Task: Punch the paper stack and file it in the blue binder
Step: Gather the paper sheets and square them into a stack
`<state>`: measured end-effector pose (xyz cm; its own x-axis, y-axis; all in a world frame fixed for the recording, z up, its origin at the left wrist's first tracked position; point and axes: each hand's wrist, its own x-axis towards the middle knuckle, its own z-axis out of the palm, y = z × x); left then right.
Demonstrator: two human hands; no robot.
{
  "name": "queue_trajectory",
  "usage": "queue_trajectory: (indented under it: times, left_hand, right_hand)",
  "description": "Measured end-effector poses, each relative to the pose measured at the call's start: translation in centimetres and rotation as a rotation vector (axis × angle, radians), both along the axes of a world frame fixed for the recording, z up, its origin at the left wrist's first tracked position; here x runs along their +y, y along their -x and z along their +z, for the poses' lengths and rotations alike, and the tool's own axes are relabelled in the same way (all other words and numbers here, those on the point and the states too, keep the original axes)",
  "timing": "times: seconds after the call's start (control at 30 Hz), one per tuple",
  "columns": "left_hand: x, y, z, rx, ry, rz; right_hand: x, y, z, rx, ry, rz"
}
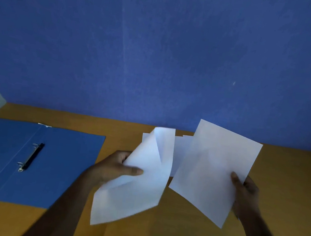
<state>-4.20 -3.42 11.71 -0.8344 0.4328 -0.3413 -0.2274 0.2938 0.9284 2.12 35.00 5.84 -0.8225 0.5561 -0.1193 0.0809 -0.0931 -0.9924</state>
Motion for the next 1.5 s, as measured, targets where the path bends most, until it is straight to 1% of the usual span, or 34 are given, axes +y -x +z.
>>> queue_trajectory:
  times: [0.03,0.1,0.2,0.27,0.37,0.43,0.53,0.6,0.67,0.73,0.8,0.87,0.93,0.97,1.07,1.17,1.23,1.3,1.37,1.43,1.5]
  left_hand:
    - [0.3,0.1,0.7,-0.05,-0.081,0.012]
    - [1.0,0.6,1.3,-0.121,-0.173,0.026]
    - [2.3,1.1,1.7,-0.2,-0.205,0.041]
    - [3.1,1.5,1.5,-0.233,-0.205,0.037]
    - [4.4,1.9,0.9,-0.226,-0.119,0.073]
    - [4.9,2.2,0.0,-0.237,0.004,0.119]
    - [5.4,1.7,-0.2,-0.239,0.116,0.081]
    - [5.5,1.4,-0.3,-0.228,0.152,0.122]
    - [5.4,1.0,-0.8,-0.173,0.101,0.206]
    - [5.6,0.8,-1.5,-0.071,0.009,0.326]
    - [5.6,0.4,-1.9,0.103,-0.039,0.502]
    - [5.2,0.5,-2.8,0.208,0.048,0.6]
    - [4.5,1.1,-4.4,0.282,0.207,0.606]
    - [4.1,1.4,-5.2,0.298,0.237,0.599]
    - [4.0,1.2,-5.4,0.158,0.101,0.558]
    - [4.0,1.3,-6.0,0.14,0.034,0.511]
    - [4.1,1.5,-6.4,0.151,0.026,0.544]
    - [4.2,1.6,-6.5,0.137,0.013,0.598]
    - [4.2,1.6,-6.6,0.125,-0.015,0.609]
    - [4.1,1.7,-6.8,0.098,-0.048,0.589]
    - [3.9,1.9,-7.3,0.059,-0.076,0.615]
  right_hand:
    - [-0.5,0.2,0.0,-0.002,-0.012,0.023]
    - [-1.8,0.8,0.0,0.001,-0.025,0.072]
    - [-4.1,1.5,0.4,-0.021,0.008,0.183]
    - [-5.6,1.8,0.8,-0.088,0.088,0.256]
    - [-7.2,2.1,0.8,-0.207,0.22,0.36]
    - [-8.2,1.9,0.6,-0.284,0.248,0.431]
    - [-9.2,1.0,0.6,-0.379,0.271,0.442]
    - [-9.4,0.6,0.4,-0.427,0.273,0.434]
    - [-9.3,0.4,0.1,-0.45,0.271,0.421]
    - [-9.3,0.3,0.1,-0.455,0.283,0.421]
    - [-9.3,0.2,0.2,-0.445,0.294,0.417]
    - [-9.3,0.3,0.3,-0.428,0.321,0.427]
    - [-9.2,0.5,0.4,-0.416,0.331,0.435]
    - [-9.2,0.5,0.5,-0.413,0.334,0.437]
    - [-9.3,0.6,0.7,-0.414,0.306,0.435]
    - [-9.6,1.0,0.7,-0.416,0.362,0.385]
    - [-9.8,1.3,0.6,-0.406,0.366,0.372]
    - [-10.1,1.4,0.6,-0.338,0.324,0.434]
    - [-10.3,1.4,0.3,-0.282,0.236,0.491]
    - [-10.3,1.7,-0.1,-0.27,0.198,0.523]
    - [-10.3,2.1,-0.4,-0.279,0.192,0.537]
